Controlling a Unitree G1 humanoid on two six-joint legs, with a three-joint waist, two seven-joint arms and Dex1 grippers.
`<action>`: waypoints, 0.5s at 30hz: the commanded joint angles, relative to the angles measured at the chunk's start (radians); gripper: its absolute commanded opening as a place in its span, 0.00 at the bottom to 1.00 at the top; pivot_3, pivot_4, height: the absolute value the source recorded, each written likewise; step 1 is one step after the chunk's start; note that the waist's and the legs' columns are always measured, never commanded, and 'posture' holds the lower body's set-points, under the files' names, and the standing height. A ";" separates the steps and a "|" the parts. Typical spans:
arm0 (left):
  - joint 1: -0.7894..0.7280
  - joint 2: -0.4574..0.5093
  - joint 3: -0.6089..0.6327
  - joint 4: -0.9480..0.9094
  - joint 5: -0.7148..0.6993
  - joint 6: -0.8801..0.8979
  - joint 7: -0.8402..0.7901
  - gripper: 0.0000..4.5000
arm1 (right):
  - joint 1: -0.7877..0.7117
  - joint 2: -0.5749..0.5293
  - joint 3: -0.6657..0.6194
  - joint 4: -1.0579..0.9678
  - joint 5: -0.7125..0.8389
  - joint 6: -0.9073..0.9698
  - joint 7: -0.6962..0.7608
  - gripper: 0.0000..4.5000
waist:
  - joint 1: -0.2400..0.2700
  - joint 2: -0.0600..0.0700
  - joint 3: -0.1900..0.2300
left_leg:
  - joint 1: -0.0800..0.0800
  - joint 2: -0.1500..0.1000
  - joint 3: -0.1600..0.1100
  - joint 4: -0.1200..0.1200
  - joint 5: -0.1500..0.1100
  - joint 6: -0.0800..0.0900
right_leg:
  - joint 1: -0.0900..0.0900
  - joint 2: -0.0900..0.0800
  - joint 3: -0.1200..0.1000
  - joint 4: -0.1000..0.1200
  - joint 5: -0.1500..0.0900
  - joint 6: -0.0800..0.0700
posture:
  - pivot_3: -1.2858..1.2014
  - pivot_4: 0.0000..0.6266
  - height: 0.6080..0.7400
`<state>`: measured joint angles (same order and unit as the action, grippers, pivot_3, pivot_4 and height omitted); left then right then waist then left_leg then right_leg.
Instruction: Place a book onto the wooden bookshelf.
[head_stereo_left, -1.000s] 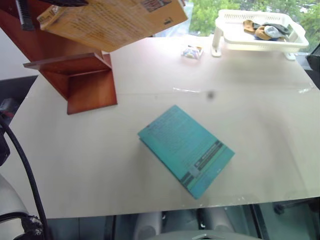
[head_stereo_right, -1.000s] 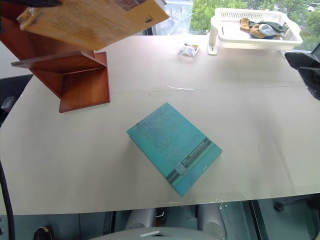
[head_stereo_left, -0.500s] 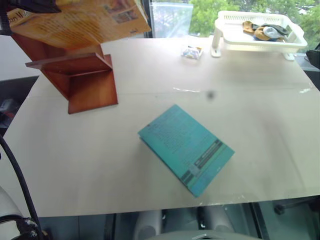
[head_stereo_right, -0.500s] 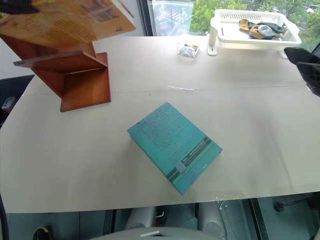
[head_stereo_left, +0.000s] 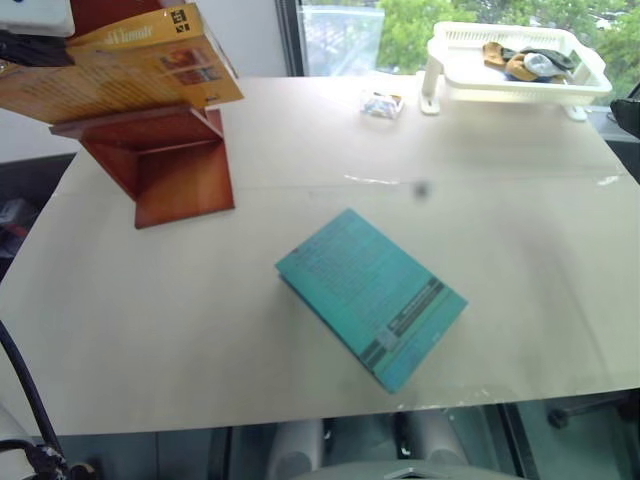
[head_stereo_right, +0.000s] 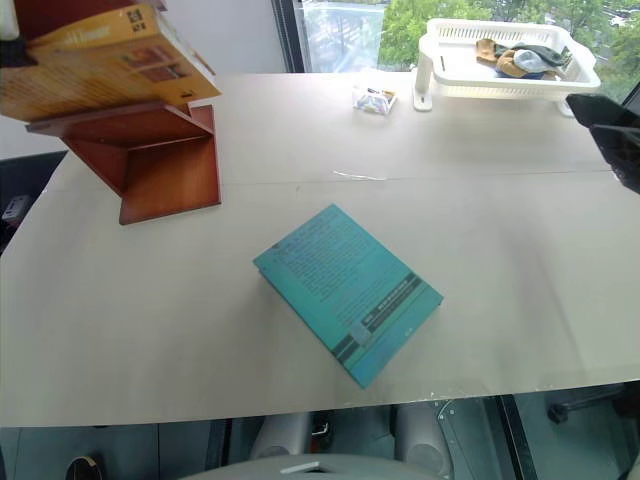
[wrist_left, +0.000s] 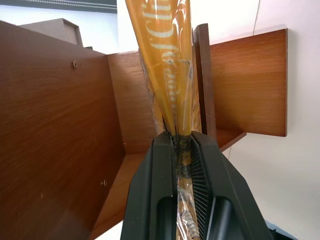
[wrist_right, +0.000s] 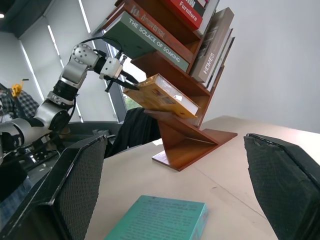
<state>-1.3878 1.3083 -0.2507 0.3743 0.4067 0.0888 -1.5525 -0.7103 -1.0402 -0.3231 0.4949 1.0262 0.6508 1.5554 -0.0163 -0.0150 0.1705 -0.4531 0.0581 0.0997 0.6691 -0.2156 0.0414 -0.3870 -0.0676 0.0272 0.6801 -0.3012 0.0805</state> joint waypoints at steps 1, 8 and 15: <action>0.017 0.006 0.025 -0.025 0.012 0.010 0.009 0.00 | -0.028 -0.009 -0.017 -0.009 0.001 -0.016 0.059 1.00 | -0.002 0.000 0.000 | 0.000 0.000 0.000 0.000 0.000 0.000 | 0.000 0.000 0.000 0.000 0.000 0.000 | 0.52 0.24 1.00; 0.072 0.025 0.016 -0.026 0.048 -0.014 0.015 0.37 | -0.038 0.010 -0.004 -0.023 -0.035 -0.027 0.059 1.00 | 0.001 0.000 0.000 | 0.000 0.000 0.001 0.000 0.000 0.000 | 0.000 0.000 0.001 0.000 0.000 0.000 | 0.52 0.24 1.00; 0.133 0.055 0.041 -0.014 0.069 -0.013 0.026 0.95 | -0.055 0.011 -0.008 -0.003 -0.056 -0.036 0.059 1.00 | 0.003 0.000 0.000 | 0.000 0.000 0.001 0.000 0.000 0.000 | 0.000 0.000 0.000 0.000 0.000 0.000 | 0.52 0.24 1.00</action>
<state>-1.2548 1.3289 -0.2466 0.3665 0.4694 0.0795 -1.5400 -0.7391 -1.0120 -0.3123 0.4941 0.9641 0.6289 1.5574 -0.0130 -0.0150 0.1706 -0.4533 0.0580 0.1003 0.6692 -0.2157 0.0414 -0.3872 -0.0675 0.0277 0.6800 -0.3012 0.0805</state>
